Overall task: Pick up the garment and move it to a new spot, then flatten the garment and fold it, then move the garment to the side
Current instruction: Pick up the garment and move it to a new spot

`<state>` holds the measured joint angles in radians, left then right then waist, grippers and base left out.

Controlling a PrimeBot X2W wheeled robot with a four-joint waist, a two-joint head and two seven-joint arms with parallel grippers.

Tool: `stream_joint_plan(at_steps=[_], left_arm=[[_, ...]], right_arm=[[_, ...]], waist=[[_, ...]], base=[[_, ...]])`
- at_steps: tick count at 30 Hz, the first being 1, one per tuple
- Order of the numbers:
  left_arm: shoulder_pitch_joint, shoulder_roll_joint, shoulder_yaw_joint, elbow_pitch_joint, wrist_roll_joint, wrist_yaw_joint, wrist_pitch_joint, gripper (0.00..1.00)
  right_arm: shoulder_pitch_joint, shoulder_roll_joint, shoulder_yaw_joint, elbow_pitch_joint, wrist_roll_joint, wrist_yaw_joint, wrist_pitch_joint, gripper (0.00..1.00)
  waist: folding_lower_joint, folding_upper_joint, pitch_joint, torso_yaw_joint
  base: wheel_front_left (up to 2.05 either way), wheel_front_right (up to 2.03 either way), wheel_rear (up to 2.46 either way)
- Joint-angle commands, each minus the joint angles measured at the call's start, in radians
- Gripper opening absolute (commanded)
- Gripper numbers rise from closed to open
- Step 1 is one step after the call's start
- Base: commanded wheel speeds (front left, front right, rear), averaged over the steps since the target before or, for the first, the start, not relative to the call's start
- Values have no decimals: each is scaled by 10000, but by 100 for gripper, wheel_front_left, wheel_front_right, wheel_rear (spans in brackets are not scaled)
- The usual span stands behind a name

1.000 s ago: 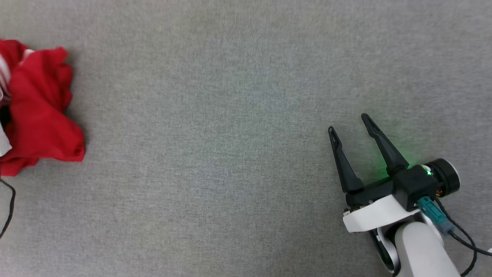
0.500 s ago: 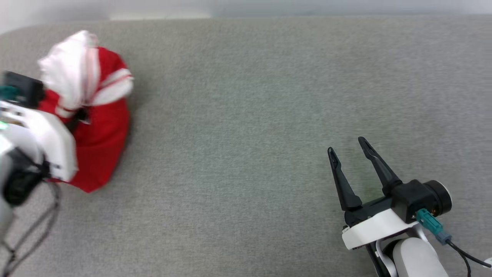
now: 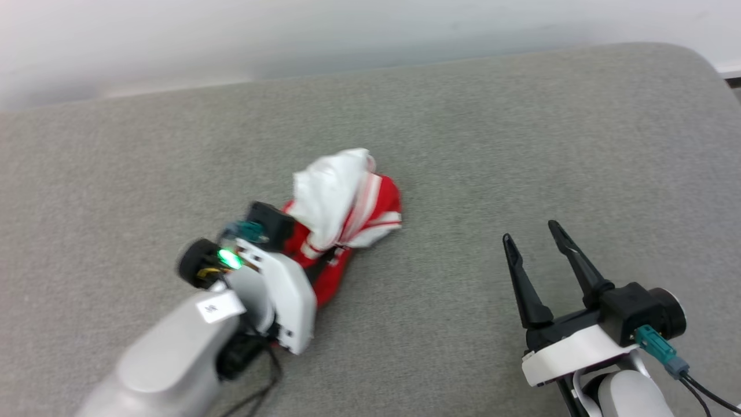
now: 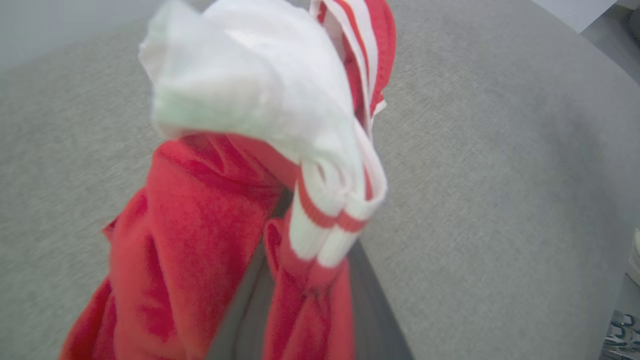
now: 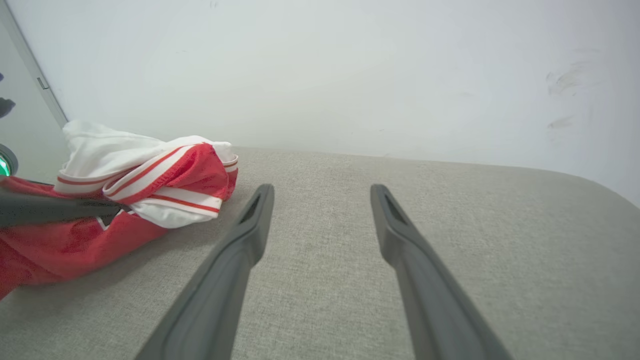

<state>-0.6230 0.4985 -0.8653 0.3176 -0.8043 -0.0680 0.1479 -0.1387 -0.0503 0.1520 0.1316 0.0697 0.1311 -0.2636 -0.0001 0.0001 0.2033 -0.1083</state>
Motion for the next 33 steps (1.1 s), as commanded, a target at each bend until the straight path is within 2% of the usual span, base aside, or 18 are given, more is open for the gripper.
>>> stream_joint_plan(at_steps=[1,8,10,11,16,21,26,33], left_arm=[[109,-117,-35,31,21,33,-78,0],[-199,-1843,-631,1152,638,439,-810,0],[-247,-2317,-796,1496,710,419,-1012,0],[-266,-2506,-855,1691,752,389,-1100,100],[-563,-3003,-903,2322,990,250,-1885,100],[-658,-2934,-472,2604,905,317,-2895,100],[-637,-2387,161,2527,795,578,-3626,100],[172,-1020,1215,1694,903,1049,-4085,100]], right_arm=[[101,2,-33,-45,-46,-7,-17,100],[114,5,-303,-218,-52,-5,-17,100],[135,7,-318,-228,-63,-7,-17,100],[136,5,-312,-227,-84,-7,-17,100],[161,5,-425,-250,-116,-7,-17,100],[298,4,-476,-195,-203,-7,-17,100],[501,7,-630,-145,-357,-7,-17,100],[767,6,-801,-93,-535,-7,-17,100]], waist=[[1,-1,-132,-220],[1,-1,-229,-780],[1,-1,-234,-862],[1,-1,-242,-892],[1,-1,-341,-861],[1,-1,-711,-474],[1,-1,-1228,147],[1,-1,-1764,862]], base=[[0,0,0],[0,0,0],[0,0,0],[0,0,0],[0,0,0],[0,0,0],[0,0,0],[0,0,0]])
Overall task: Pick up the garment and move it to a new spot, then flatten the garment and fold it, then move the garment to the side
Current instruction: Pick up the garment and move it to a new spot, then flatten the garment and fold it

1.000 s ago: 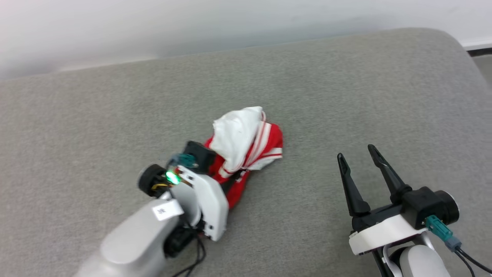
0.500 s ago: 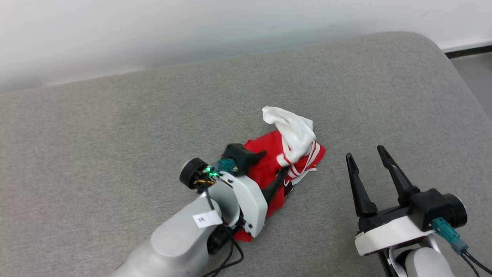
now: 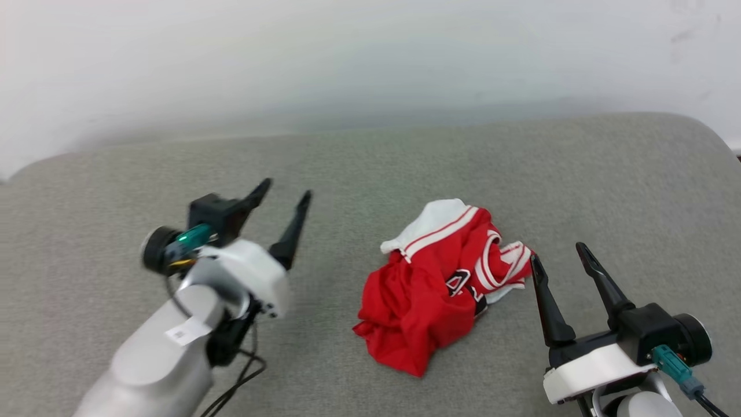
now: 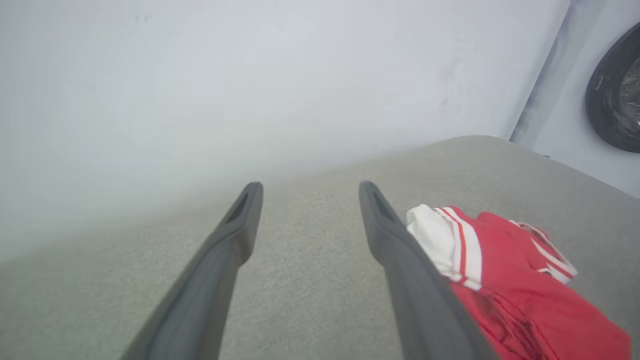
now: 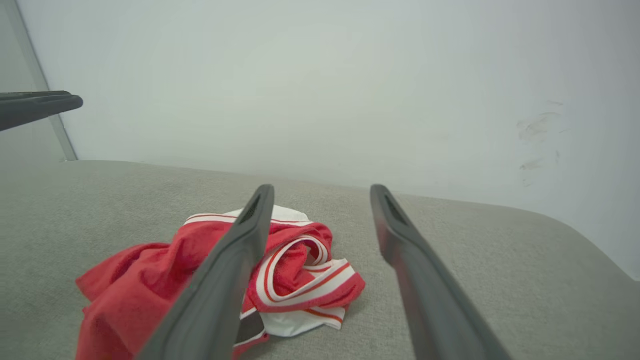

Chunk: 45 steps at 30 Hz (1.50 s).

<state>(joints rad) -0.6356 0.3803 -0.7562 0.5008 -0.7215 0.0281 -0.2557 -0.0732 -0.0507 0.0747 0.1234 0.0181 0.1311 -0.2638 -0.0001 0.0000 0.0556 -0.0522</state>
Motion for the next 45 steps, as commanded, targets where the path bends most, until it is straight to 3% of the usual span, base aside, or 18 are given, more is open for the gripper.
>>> stream_joint_plan(at_steps=[1,6,10,11,16,21,26,32,38,45], left_arm=[[500,382,315,-333,120,203,-75,100],[2053,1099,1579,-2030,625,629,-92,100],[3595,1174,2632,-3347,1288,806,-96,100],[4677,863,3278,-4171,1807,711,-97,100],[5977,-45,4274,-5153,2565,289,-98,100],[6600,-968,4940,-5489,3236,-269,-99,100],[6779,-1457,5356,-5379,3724,-828,-99,100],[6859,-1782,5653,-5241,4097,-1227,-100,100],[6140,-1864,5152,-4940,4219,-1479,-90,100],[3538,-1851,3712,-3997,3092,-1578,3197,100]], right_arm=[[169,9,-48,-1,-39,-7,-15,100],[352,9,-152,-86,-76,-7,-15,100],[454,9,-201,-155,-99,-7,-15,100],[595,9,-249,-201,-105,-7,-15,100],[683,9,-277,-292,-47,-7,-15,100],[742,9,-229,-305,58,-7,-15,100],[686,9,-116,-269,121,-7,-15,100],[665,11,-77,-259,139,-7,-15,100],[537,11,-103,-330,30,-7,-15,100],[290,9,-21,-365,-256,-7,-15,100]], waist=[[1,0,-346,361],[1,0,-470,598],[1,0,-493,726],[1,0,-495,817],[1,0,-510,935],[1,0,-515,990],[1,0,-548,929],[1,0,-538,802],[1,0,-234,704],[1,0,593,355]], base=[[0,0,0],[0,0,0],[0,0,0],[0,0,0],[0,0,0],[0,0,0],[0,0,0],[0,0,0],[0,0,0],[0,0,0]])
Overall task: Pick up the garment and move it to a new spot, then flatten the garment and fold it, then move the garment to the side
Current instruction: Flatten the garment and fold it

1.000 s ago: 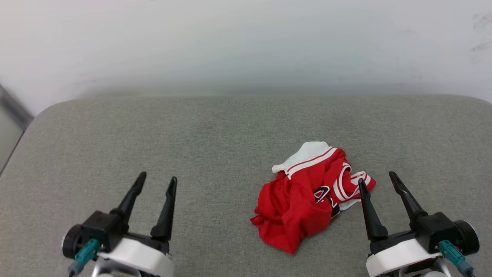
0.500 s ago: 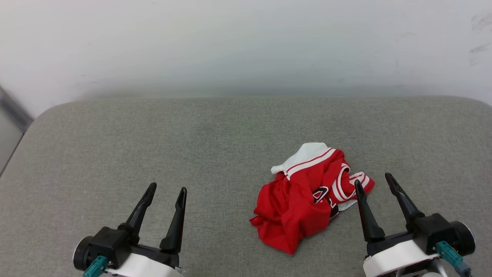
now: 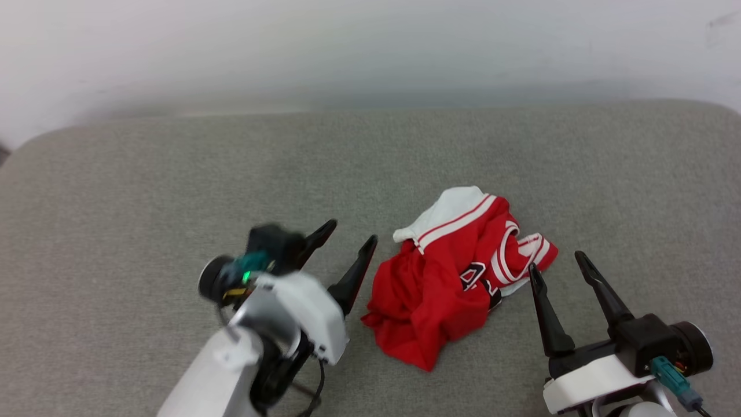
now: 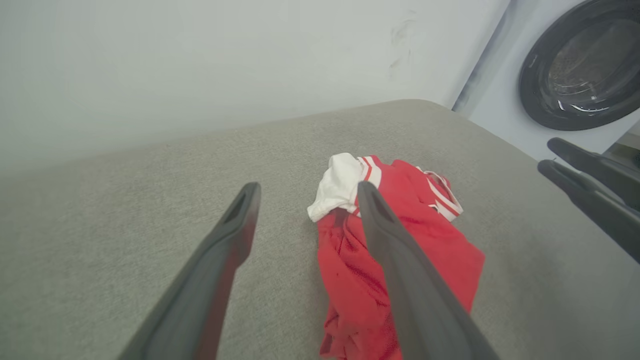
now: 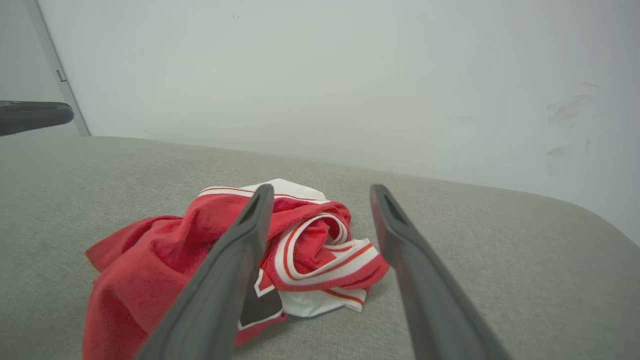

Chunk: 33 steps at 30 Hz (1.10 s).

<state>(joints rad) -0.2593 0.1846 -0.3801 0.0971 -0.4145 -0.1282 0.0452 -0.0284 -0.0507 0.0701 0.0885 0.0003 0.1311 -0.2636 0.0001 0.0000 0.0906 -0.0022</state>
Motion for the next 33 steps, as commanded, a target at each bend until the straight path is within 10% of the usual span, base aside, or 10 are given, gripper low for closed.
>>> stream_joint_plan(at_steps=[1,12,29,31,33], left_arm=[[-590,118,-320,193,-162,-13,816,100],[-4142,-147,-1809,1358,-1452,-25,5218,100],[-6371,-248,-3427,4480,-952,-27,6536,100],[-6364,-177,-3617,4757,-1040,-27,6604,0],[-6351,-24,-3886,5088,-1237,-13,6395,0]], right_arm=[[-177,6,21,-3,-110,-7,-17,100],[-579,9,183,-136,-21,-7,-17,100],[-1059,9,697,-120,418,-7,-17,100],[-1093,11,705,-123,430,-7,-17,100],[-1071,9,623,-130,393,-7,-17,100]], waist=[[-1,0,345,-202],[-1,0,1601,-1031],[-1,0,2826,-1780],[-1,0,2868,-1806],[-1,0,2867,-1753]], base=[[0,0,0],[0,0,0],[0,0,0],[0,0,0],[0,0,0]])
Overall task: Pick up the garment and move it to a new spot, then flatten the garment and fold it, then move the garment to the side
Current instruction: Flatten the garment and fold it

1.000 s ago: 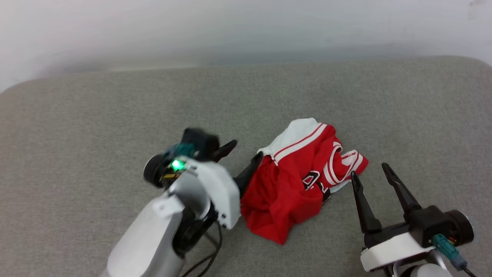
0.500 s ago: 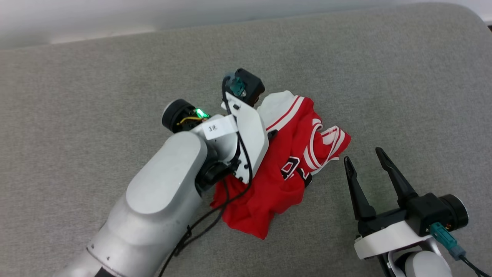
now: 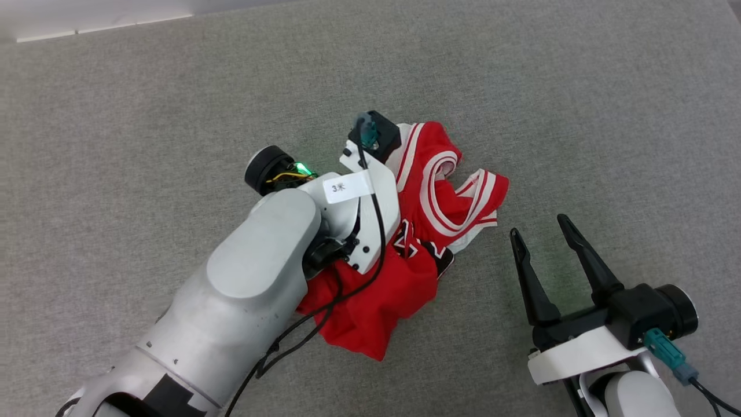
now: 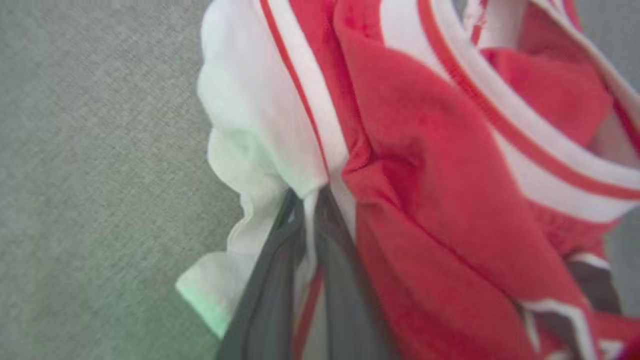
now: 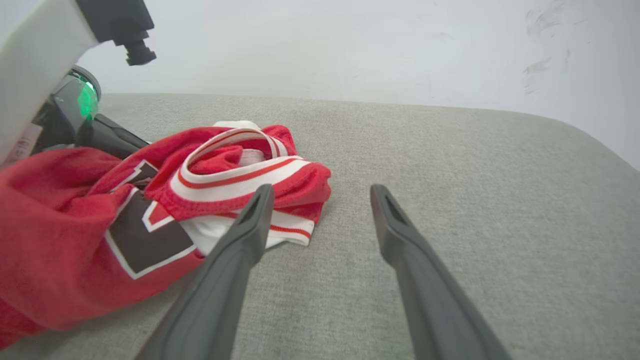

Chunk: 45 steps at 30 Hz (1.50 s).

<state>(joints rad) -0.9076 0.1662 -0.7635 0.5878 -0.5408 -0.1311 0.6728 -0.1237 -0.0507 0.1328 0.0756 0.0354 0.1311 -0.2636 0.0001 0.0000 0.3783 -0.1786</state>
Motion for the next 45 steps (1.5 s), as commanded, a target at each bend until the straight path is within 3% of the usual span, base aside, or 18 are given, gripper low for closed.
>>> stream_joint_plan(at_steps=[1,8,18,24,29,30,31,32,38,45], left_arm=[[82,146,-29,236,1,17,-66,0],[-212,157,728,600,-151,346,-2055,0],[968,1141,2124,622,-610,1072,-4753,0],[2361,1185,2019,436,-952,987,-4846,0],[3249,1037,1850,506,-1090,1188,-4740,0],[3344,1000,1815,511,-1074,1233,-4798,24],[3344,1000,1815,511,-1074,1233,-4798,24],[3525,970,1785,501,-1019,1322,-4983,100],[3689,1206,1949,73,-765,1477,-6208,100],[4475,2059,2143,-1352,174,1598,-9013,100]], right_arm=[[-99,9,-46,19,3,-7,-17,100],[-42,8,-181,100,-200,-7,-17,100],[319,8,-337,255,-315,-7,-17,100],[418,9,-287,342,-286,-7,-17,100],[410,8,-230,409,-224,-7,-17,100],[421,8,-224,423,-215,-7,-17,100],[421,8,-224,423,-215,-7,-17,100],[441,8,-223,441,-220,-7,-17,100],[553,8,-327,457,-273,-7,-17,100],[677,10,-418,323,-359,-7,-17,100]], waist=[[-1,0,-40,61],[-1,0,-561,572],[-1,0,-1425,1527],[-1,0,-1681,1973],[-1,0,-1858,2093],[-1,0,-1896,2107],[-1,0,-1896,2107],[-1,0,-1955,2125],[-1,0,-2268,2206],[-1,0,-2695,2410]], base=[[0,0,0],[0,0,0],[0,0,0],[0,0,0],[0,0,0],[0,0,0],[0,0,0],[0,0,0],[0,0,0],[0,0,0]])
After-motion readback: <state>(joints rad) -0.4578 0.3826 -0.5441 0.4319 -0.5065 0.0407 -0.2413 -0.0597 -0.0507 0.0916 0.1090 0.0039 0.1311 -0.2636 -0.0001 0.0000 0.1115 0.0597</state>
